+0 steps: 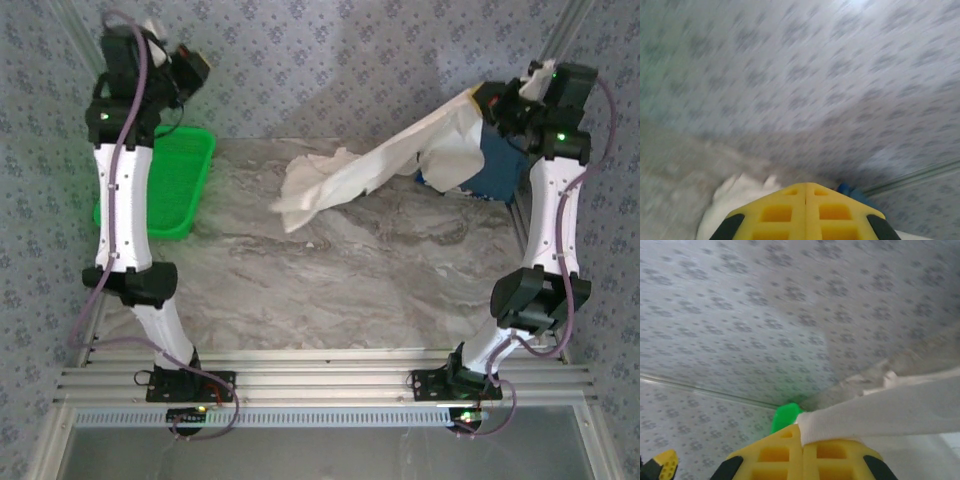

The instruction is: Fold and stack the t-shirts

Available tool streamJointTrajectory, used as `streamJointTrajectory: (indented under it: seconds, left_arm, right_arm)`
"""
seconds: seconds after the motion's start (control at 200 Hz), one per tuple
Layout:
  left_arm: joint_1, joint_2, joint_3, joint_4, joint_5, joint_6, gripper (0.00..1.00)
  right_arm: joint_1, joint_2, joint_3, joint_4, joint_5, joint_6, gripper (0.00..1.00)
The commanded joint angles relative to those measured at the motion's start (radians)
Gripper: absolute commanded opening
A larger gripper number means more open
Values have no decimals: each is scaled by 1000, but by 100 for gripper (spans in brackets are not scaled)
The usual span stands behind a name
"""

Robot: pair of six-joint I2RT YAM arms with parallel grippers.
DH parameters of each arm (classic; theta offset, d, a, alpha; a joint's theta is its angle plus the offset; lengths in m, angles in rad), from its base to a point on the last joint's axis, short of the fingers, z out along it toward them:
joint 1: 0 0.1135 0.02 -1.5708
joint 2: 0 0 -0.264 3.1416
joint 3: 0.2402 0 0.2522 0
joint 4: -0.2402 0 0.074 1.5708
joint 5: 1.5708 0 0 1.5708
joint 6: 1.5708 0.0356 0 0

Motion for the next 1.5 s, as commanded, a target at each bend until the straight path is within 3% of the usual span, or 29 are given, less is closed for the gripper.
streamJointTrajectory:
  seconds: [0.0, 0.065, 0.165, 0.295, 0.42, 0.565, 0.715, 0.884, 1.124, 1.299, 1.494]
  left_arm:
    - [44, 125, 259, -105, 82, -49, 0]
    - [65, 146, 295, -88, 123, -82, 0]
    - [54, 119, 191, -98, 197, -49, 0]
    - [-85, 45, -103, -161, 182, 98, 0]
    - [-233, -63, -594, 107, 223, 33, 11]
    - [-387, -20, -819, 292, 242, -74, 27]
    - [-483, 122, -826, 345, 236, -140, 42]
    - [-541, 273, -774, 438, 243, -249, 51]
    - [-570, 458, -635, 455, 171, -297, 54]
    - [-584, 604, -438, 368, 168, -293, 53]
    - [-594, 659, -368, 322, 193, -292, 49]
  right_arm:
    - [18, 15, 163, 41, -26, 85, 0]
    - [31, 26, 221, 7, -30, 87, 0]
    - [37, 16, 196, -50, -49, 75, 0]
    - [36, -95, -28, -75, -9, 11, 0]
    - [-10, -188, -258, -89, 16, -26, 0]
    - [-55, -235, -403, -144, 56, -107, 0]
    - [-75, -233, -469, -184, 51, -164, 0]
    - [-75, -235, -518, -208, 33, -206, 0]
    - [-62, -233, -547, -209, 13, -214, 0]
    - [-52, -231, -554, -211, 3, -214, 0]
    - [-49, -230, -558, -208, 0, -214, 0]
